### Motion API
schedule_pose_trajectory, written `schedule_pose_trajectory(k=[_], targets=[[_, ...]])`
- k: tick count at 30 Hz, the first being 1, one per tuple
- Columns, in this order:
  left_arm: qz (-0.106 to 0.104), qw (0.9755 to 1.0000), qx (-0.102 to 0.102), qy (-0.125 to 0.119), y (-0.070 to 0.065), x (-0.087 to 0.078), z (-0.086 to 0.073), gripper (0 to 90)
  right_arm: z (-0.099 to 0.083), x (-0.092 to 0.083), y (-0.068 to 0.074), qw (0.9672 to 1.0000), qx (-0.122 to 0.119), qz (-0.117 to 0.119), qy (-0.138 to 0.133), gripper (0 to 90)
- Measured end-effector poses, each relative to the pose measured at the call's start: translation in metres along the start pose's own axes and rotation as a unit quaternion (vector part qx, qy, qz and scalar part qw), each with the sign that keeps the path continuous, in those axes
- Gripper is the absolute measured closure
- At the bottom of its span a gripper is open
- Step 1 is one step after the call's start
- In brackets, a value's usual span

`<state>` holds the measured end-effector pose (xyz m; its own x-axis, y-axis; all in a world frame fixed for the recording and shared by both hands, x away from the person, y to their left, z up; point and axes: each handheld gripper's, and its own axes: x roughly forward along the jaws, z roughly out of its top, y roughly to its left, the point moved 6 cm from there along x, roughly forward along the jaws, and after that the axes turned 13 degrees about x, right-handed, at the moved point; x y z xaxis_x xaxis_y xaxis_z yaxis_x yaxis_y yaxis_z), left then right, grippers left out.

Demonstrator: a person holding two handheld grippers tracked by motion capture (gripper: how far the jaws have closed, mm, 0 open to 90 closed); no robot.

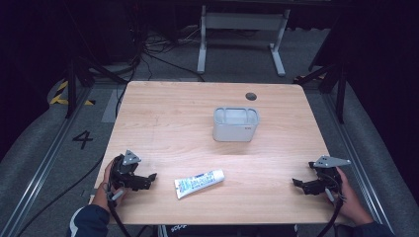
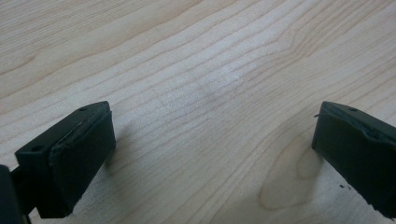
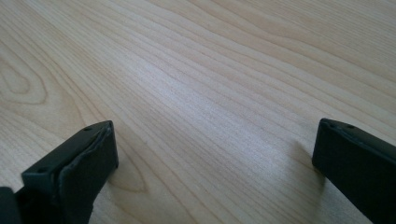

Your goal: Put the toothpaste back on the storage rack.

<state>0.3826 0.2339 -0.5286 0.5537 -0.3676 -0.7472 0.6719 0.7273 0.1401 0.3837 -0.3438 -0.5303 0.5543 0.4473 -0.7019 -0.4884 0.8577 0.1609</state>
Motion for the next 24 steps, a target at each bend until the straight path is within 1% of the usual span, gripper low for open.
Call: schedule_pose_trajectory(k=[1, 2, 8, 12, 13, 15, 16, 17, 19, 22, 23, 24], targets=[[0.001, 1.0, -0.002, 0.005, 0.0, 0.0, 0.0, 0.0, 0.0, 0.0, 0.0, 1.0, -0.002, 0.002, 0.0, 0.5], [0.001, 1.0, -0.004, 0.005, 0.0, 0.0, 0.001, 0.0, 0.0, 0.0, 0.0, 1.0, -0.005, 0.005, 0.001, 0.5], [0.0, 1.0, 0.001, 0.004, 0.001, 0.001, 0.001, 0.0, 0.0, 0.001, 0.003, 0.9996, -0.019, 0.019, 0.008, 0.5], [-0.006, 0.9999, 0.008, 0.001, 0.002, 0.002, 0.002, 0.0, -0.001, 0.0, 0.004, 0.9994, -0.025, 0.022, 0.007, 0.5], [-0.008, 0.9999, 0.014, 0.001, 0.003, 0.002, 0.002, 0.0, -0.001, -0.001, 0.006, 0.9992, -0.032, 0.022, 0.004, 0.5], [-0.01, 0.9998, 0.014, -0.002, 0.002, 0.002, 0.002, 0.0, 0.0, -0.001, 0.007, 0.9985, -0.05, 0.021, 0.0, 0.5], [-0.014, 0.9996, 0.023, 0.001, 0.004, 0.001, 0.002, 0.0, 0.0, -0.001, 0.008, 0.9983, -0.054, 0.022, 0.001, 0.5], [-0.015, 0.9996, 0.024, -0.002, 0.004, 0.001, 0.001, 0.0, 0.001, -0.001, 0.008, 0.9981, -0.056, 0.023, 0.005, 0.5], [-0.015, 0.9996, 0.024, -0.001, 0.004, 0.001, 0.001, 0.1, 0.003, -0.001, 0.008, 0.9969, -0.074, 0.022, 0.016, 0.5], [-0.016, 0.9996, 0.024, -0.002, 0.004, 0.001, 0.001, 0.1, 0.006, -0.001, 0.01, 0.9956, -0.087, 0.018, 0.029, 0.5], [-0.015, 0.9996, 0.024, -0.002, 0.004, 0.001, 0.001, 0.1, 0.006, 0.0, 0.011, 0.9951, -0.09, 0.018, 0.036, 1.6], [-0.015, 0.9996, 0.024, -0.002, 0.004, 0.001, 0.001, 0.1, 0.008, 0.0, 0.012, 0.9947, -0.094, 0.021, 0.036, 5.9]])
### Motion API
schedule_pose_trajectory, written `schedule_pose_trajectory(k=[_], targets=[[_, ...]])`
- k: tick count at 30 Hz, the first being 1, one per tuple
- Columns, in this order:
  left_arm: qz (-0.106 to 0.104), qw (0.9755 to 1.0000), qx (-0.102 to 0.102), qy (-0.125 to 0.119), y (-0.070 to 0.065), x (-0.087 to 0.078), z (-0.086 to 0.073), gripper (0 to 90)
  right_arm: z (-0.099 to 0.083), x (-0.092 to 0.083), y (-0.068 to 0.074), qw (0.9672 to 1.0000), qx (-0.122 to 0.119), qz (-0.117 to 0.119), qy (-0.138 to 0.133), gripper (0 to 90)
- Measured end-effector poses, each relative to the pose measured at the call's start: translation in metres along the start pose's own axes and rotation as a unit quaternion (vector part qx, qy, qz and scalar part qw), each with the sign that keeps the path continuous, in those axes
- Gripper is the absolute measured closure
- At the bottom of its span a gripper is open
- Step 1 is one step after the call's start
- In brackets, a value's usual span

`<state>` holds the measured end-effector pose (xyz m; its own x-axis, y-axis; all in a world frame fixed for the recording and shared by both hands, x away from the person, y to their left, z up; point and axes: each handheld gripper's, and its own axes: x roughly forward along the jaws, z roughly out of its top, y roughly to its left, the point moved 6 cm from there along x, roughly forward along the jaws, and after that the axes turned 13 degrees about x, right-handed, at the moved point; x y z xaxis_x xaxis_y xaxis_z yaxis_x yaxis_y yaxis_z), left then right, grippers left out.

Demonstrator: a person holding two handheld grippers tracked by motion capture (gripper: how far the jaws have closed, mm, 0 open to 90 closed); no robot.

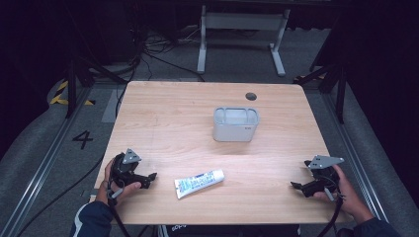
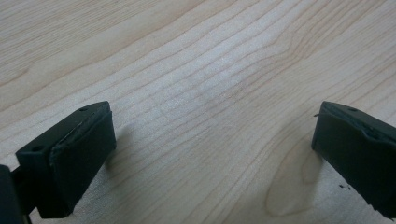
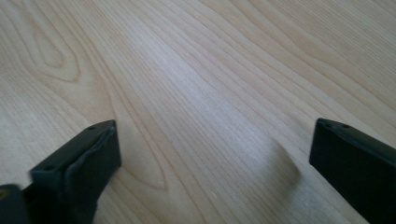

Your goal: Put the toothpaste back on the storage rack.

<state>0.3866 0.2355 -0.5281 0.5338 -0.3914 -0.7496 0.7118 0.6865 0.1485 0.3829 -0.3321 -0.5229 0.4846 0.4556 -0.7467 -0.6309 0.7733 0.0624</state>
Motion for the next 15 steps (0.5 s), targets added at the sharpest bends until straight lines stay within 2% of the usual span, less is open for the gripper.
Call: schedule_pose_trajectory(k=[2, 3, 5, 7, 9, 11, 15], targets=[[0.0, 1.0, 0.0, 0.0, 0.0, 0.0, 0.0, 0.1, 0.002, -0.002, 0.002, 0.9999, 0.002, 0.013, -0.001, 20.8], [0.0, 1.0, 0.0, 0.0, 0.0, 0.0, 0.0, 0.1, 0.003, -0.003, 0.004, 0.9999, -0.001, 0.015, -0.005, 23.9], [0.001, 1.0, 0.003, 0.0, 0.001, 0.0, 0.0, 0.1, 0.005, -0.005, 0.004, 0.9999, -0.001, 0.009, -0.008, 15.4], [0.0, 1.0, 0.0, 0.0, 0.0, 0.0, 0.0, 0.1, 0.007, -0.006, 0.005, 0.9999, 0.001, 0.013, -0.01, 21.4], [0.0, 1.0, 0.0, 0.0, 0.0, 0.0, 0.0, 0.1, 0.009, -0.006, 0.006, 0.9998, 0.003, 0.015, -0.01, 17.8], [0.001, 1.0, 0.003, 0.0, 0.001, 0.0, 0.0, 0.1, 0.013, -0.005, 0.007, 0.9998, 0.0, 0.016, -0.01, 19.6], [-0.002, 1.0, -0.003, -0.001, 0.0, 0.0, 0.0, 0.1, 0.024, -0.003, 0.014, 0.9995, -0.012, 0.026, -0.012, 19.7]])
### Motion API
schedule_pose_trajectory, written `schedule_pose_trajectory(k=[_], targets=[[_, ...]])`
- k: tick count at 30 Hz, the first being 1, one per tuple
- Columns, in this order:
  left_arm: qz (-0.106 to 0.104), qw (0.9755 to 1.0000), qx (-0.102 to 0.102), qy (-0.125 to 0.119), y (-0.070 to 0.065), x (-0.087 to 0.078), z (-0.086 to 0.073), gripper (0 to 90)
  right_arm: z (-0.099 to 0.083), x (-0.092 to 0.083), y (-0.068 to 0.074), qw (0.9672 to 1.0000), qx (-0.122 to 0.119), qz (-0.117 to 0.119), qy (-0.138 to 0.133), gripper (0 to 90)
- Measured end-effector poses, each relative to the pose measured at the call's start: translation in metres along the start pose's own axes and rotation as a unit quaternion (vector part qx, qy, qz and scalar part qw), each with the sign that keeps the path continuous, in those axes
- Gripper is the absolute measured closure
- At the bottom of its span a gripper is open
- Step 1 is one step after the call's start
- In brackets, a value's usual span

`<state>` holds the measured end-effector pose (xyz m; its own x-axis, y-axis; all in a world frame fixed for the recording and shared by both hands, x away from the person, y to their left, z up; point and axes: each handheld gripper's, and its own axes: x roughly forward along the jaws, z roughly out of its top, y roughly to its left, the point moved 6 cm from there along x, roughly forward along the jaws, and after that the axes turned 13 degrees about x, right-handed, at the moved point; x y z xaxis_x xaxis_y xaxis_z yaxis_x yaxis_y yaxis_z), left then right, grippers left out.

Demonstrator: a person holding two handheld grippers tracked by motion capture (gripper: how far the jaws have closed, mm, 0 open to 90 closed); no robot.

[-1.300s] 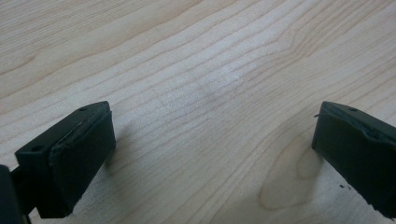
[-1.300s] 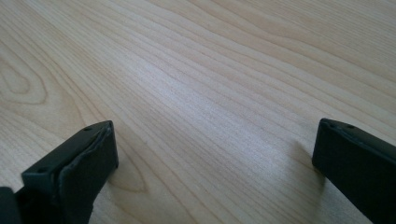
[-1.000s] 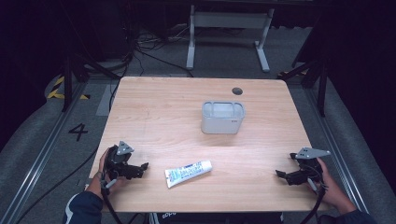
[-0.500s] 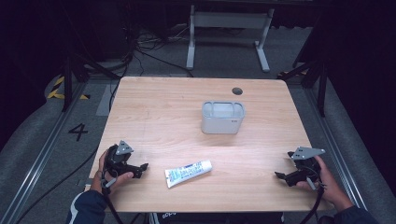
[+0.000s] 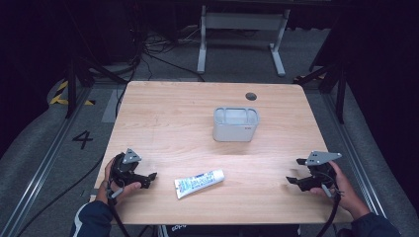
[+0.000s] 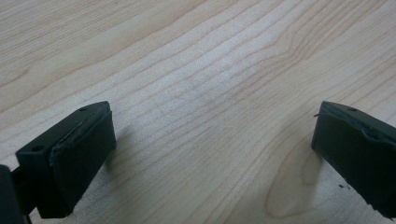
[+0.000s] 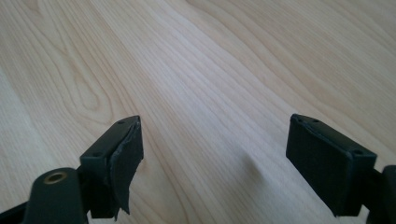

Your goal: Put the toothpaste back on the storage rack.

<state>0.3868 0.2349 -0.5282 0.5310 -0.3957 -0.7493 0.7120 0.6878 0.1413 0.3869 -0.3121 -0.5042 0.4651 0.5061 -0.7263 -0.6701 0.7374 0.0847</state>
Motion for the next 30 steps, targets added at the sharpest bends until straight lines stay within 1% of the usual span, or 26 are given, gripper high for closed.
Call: schedule_pose_trajectory(k=[5, 13, 15, 19, 23, 26, 29, 30], targets=[[0.0, 1.0, 0.0, 0.0, 0.0, 0.0, 0.0, 0.2, 0.012, 0.001, 0.01, 0.9996, -0.02, 0.019, -0.008, 20.2], [0.0, 1.0, 0.0, 0.0, 0.0, 0.0, 0.0, 0.2, 0.029, 0.009, 0.025, 0.9984, -0.047, 0.031, -0.006, 20.9], [0.0, 1.0, 0.002, 0.0, 0.0, 0.0, 0.0, 0.2, 0.032, 0.011, 0.028, 0.9981, -0.054, 0.03, -0.002, 21.0], [0.0, 1.0, 0.001, 0.0, 0.0, 0.0, 0.0, 0.2, 0.04, 0.014, 0.033, 0.9975, -0.059, 0.038, -0.003, 21.2], [0.0, 1.0, 0.001, 0.0, 0.0, 0.0, 0.0, 0.2, 0.054, 0.018, 0.044, 0.9961, -0.073, 0.048, -0.008, 21.8], [0.0, 1.0, 0.001, 0.0, 0.0, 0.0, 0.0, 0.2, 0.062, 0.022, 0.052, 0.9949, -0.086, 0.052, -0.006, 21.9], [0.0, 1.0, 0.001, 0.0, 0.0, 0.0, 0.0, 0.2, 0.069, 0.026, 0.061, 0.9936, -0.095, 0.061, -0.006, 22.1], [0.0, 1.0, 0.002, 0.0, 0.0, 0.0, 0.0, 0.2, 0.073, 0.027, 0.064, 0.9927, -0.101, 0.064, -0.009, 22.4]])
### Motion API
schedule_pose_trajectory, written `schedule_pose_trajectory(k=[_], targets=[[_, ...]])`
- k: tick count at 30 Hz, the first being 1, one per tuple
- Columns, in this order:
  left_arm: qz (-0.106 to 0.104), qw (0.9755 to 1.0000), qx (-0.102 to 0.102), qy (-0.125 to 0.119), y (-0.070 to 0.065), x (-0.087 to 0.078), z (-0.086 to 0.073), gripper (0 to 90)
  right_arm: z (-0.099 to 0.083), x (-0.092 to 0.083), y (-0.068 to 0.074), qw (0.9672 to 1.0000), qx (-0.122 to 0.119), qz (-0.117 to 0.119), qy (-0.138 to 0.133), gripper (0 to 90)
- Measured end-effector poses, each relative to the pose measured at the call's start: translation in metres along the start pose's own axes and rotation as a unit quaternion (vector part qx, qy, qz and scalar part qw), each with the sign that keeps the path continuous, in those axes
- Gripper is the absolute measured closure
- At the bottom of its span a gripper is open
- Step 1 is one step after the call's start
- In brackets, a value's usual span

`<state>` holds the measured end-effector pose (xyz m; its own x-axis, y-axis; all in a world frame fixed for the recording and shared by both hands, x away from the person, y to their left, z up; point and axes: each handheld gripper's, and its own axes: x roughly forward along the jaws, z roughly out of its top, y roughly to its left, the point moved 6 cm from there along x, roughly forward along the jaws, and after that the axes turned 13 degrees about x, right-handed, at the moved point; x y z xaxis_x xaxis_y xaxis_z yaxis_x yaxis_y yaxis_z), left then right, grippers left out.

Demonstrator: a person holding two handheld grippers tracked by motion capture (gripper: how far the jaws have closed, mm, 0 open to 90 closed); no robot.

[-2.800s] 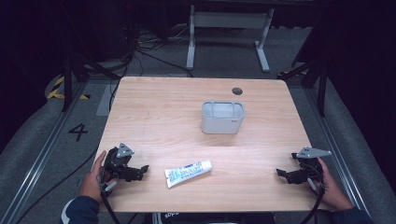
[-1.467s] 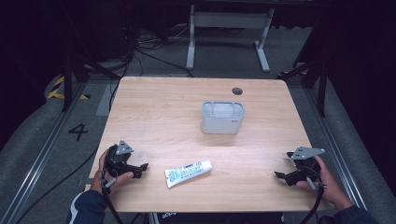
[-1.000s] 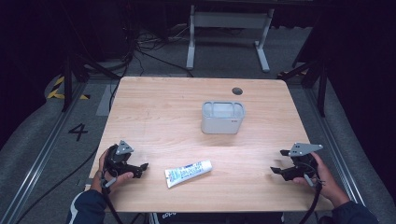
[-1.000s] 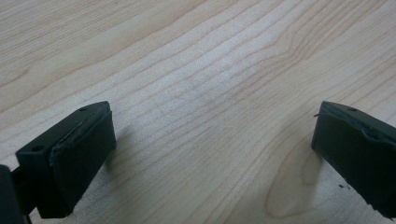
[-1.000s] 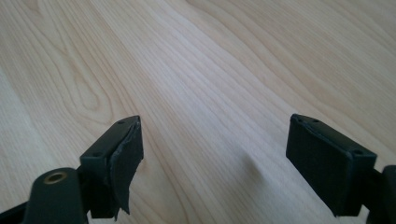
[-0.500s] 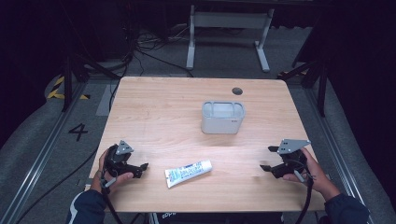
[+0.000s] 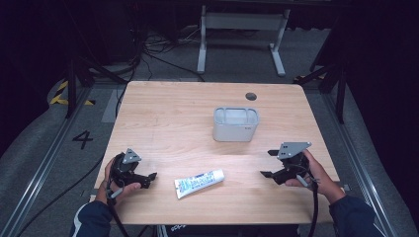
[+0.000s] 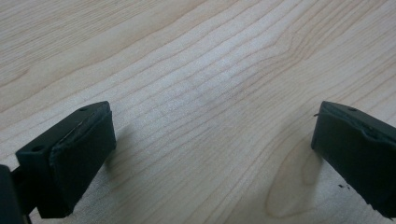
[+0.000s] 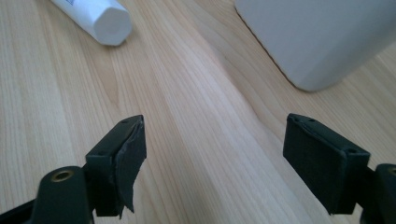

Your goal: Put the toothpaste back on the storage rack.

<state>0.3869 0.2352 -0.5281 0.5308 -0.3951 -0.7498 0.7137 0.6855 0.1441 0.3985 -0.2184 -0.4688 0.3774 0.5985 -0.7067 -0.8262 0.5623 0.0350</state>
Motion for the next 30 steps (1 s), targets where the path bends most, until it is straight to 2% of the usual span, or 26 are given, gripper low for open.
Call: schedule_pose_trajectory(k=[11, 14, 15, 16, 17, 19, 20, 27, 30], targets=[[0.0, 1.0, -0.002, 0.0, 0.0, 0.0, 0.0, 0.2, 0.026, 0.019, 0.023, 0.9989, -0.036, 0.028, 0.006, 24.0], [0.003, 1.0, 0.007, 0.0, 0.001, 0.0, 0.0, 0.3, 0.031, 0.024, 0.028, 0.9984, -0.044, 0.034, 0.008, 24.2], [0.003, 1.0, 0.003, 0.0, 0.0, 0.0, 0.0, 0.5, 0.033, 0.025, 0.03, 0.9982, -0.047, 0.037, 0.008, 24.3], [0.003, 1.0, 0.009, 0.001, 0.001, -0.001, -0.001, 0.6, 0.036, 0.026, 0.032, 0.9979, -0.05, 0.04, 0.007, 24.3], [-0.001, 1.0, -0.001, 0.002, -0.001, -0.001, -0.001, 0.5, 0.037, 0.027, 0.033, 0.9977, -0.052, 0.043, 0.008, 24.3], [0.0, 1.0, 0.006, 0.0, 0.001, 0.0, 0.0, 0.4, 0.04, 0.03, 0.037, 0.9971, -0.055, 0.052, 0.008, 24.6], [-0.002, 1.0, 0.001, -0.002, 0.0, 0.0, 0.0, 0.3, 0.042, 0.032, 0.038, 0.9969, -0.058, 0.053, 0.008, 24.9], [0.003, 1.0, 0.002, -0.001, 0.0, 0.0, 0.0, 0.6, 0.052, 0.043, 0.05, 0.994, -0.078, 0.074, 0.015, 28.1], [0.005, 1.0, -0.004, 0.001, -0.001, 0.0, 0.0, 0.6, 0.058, 0.049, 0.056, 0.9926, -0.087, 0.084, 0.017, 28.2]])
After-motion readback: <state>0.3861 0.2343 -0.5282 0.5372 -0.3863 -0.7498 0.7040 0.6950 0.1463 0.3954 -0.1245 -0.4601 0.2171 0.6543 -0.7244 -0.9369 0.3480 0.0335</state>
